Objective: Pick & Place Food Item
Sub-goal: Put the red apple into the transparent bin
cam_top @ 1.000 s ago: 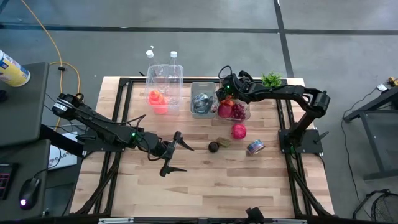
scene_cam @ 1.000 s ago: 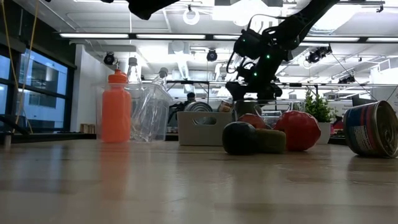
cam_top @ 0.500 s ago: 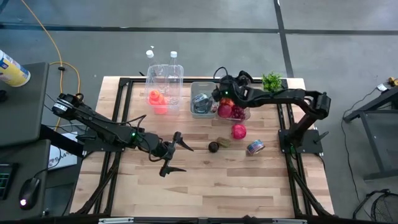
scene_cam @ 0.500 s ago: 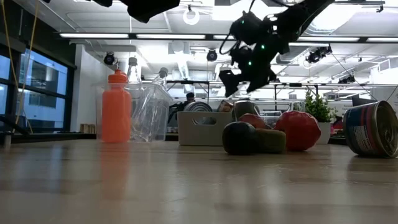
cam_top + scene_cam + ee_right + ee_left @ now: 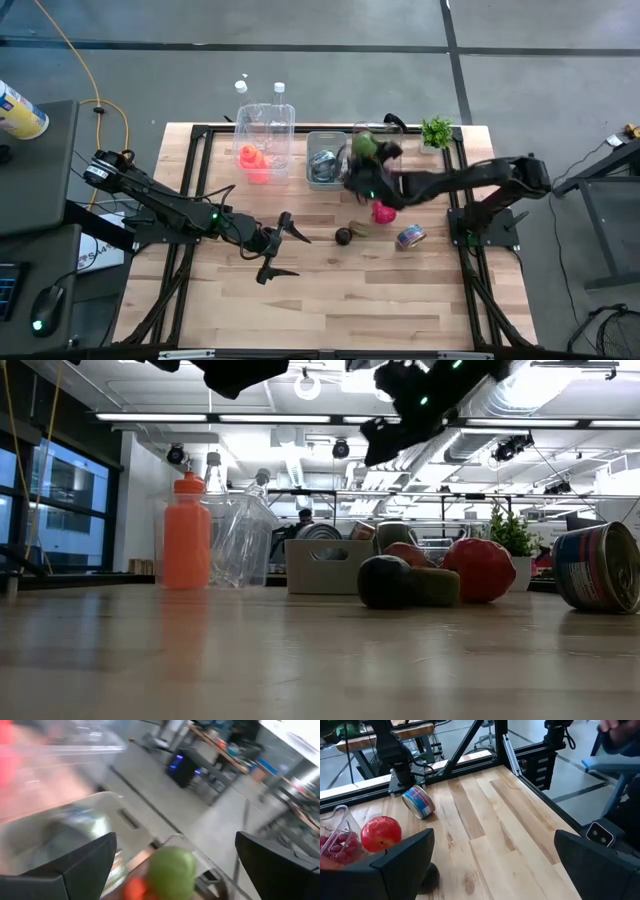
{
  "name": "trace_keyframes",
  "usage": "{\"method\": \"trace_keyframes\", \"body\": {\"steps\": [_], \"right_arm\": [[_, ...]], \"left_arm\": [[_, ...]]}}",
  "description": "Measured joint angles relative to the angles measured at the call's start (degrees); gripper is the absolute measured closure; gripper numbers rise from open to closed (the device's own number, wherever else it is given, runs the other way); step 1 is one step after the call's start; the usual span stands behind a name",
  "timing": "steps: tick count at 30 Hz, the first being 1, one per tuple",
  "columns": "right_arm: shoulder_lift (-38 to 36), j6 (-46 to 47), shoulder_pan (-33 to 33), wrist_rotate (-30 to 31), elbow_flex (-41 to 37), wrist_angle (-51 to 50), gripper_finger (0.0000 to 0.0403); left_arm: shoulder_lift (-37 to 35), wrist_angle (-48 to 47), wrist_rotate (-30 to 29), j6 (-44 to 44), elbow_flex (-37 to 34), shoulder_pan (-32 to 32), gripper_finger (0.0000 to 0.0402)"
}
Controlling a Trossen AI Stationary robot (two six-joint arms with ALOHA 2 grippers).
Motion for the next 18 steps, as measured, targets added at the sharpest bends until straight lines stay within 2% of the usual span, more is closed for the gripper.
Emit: {"method": "trace_keyframes", "body": {"steps": [5,9,13,18], "right_arm": [[-2.88,7.80,10.98,-0.01,-0.02,-11.46,0.0008],[-5.77,21.92,19.69,-0.08,0.00,-23.10,0.0008],[-8.79,38.16,27.70,-2.91,0.00,-35.27,0.0008],[-9.70,57.94,33.75,-6.98,0.00,-49.62,0.0008]], "left_arm": [[0.00,-0.04,0.00,-0.04,0.00,0.00,0.0002],[0.00,-0.26,0.00,-0.17,0.00,0.00,0.0002],[0.00,-0.33,0.00,-0.17,0.00,0.00,0.0002],[0.00,-0.39,0.00,-0.17,0.00,0.00,0.0002]]}}
